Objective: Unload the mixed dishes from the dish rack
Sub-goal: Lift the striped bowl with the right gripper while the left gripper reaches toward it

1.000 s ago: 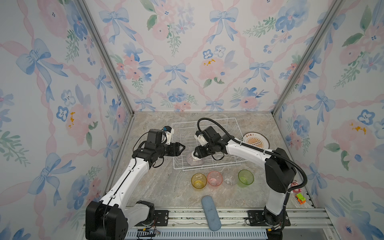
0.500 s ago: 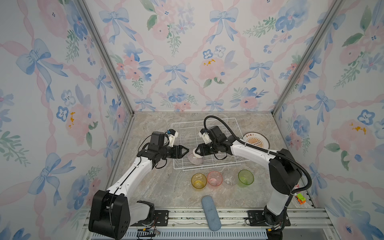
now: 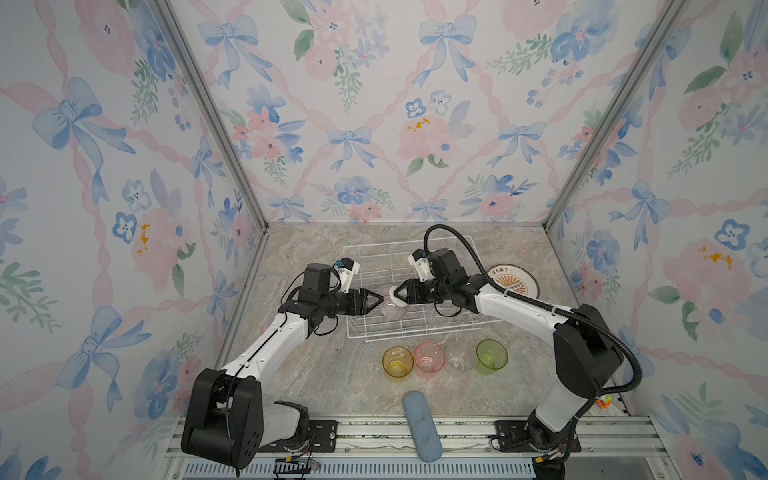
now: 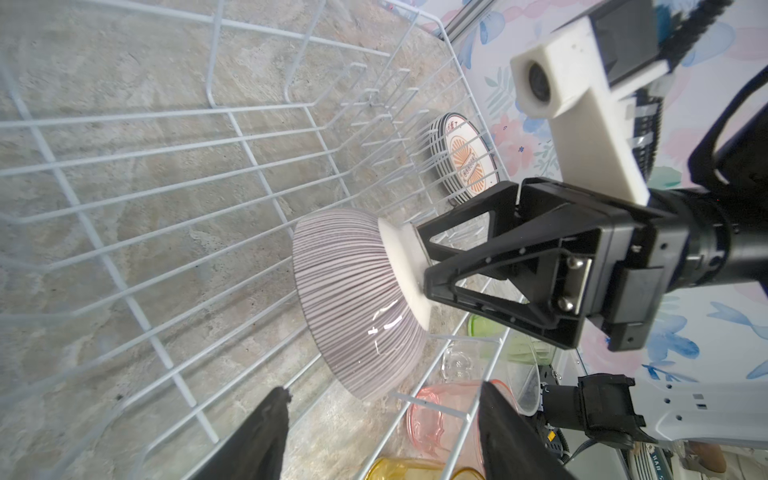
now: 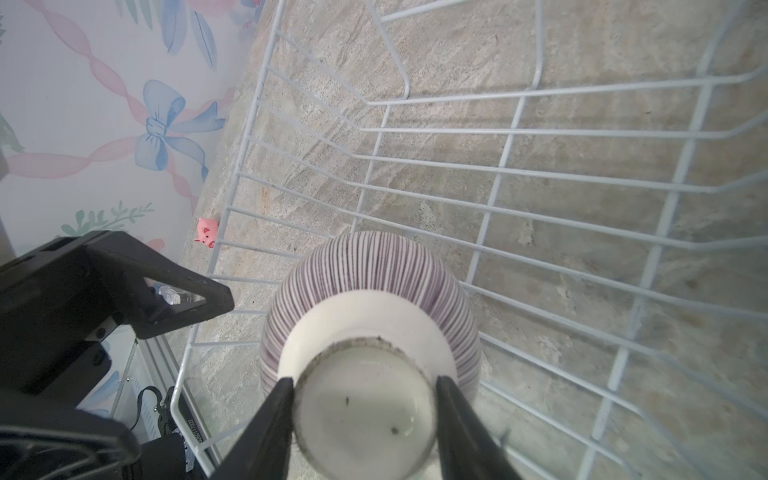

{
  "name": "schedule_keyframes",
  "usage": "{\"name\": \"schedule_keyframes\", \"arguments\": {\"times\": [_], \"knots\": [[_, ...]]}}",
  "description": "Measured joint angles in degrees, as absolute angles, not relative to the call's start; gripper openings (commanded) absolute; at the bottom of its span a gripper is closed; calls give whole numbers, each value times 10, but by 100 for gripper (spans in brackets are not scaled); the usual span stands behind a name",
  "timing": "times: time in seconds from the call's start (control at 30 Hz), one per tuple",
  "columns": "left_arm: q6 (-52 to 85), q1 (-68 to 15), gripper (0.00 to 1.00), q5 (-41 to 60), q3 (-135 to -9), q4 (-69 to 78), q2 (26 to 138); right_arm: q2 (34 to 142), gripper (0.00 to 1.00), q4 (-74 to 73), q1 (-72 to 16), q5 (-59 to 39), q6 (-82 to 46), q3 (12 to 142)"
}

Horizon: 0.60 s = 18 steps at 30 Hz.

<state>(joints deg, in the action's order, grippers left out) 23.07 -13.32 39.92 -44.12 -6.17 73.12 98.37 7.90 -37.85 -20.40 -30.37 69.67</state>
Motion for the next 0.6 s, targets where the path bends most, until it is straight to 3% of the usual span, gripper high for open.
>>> {"name": "schedule_keyframes", "arguments": {"times": [0.43, 0.6], "knots": [[287, -127, 64, 465, -392, 45, 750, 977, 22, 5, -371, -238, -355, 663], [306, -124, 57, 481, -384, 77, 754, 977, 22, -18, -368, -250, -376, 660]]}}
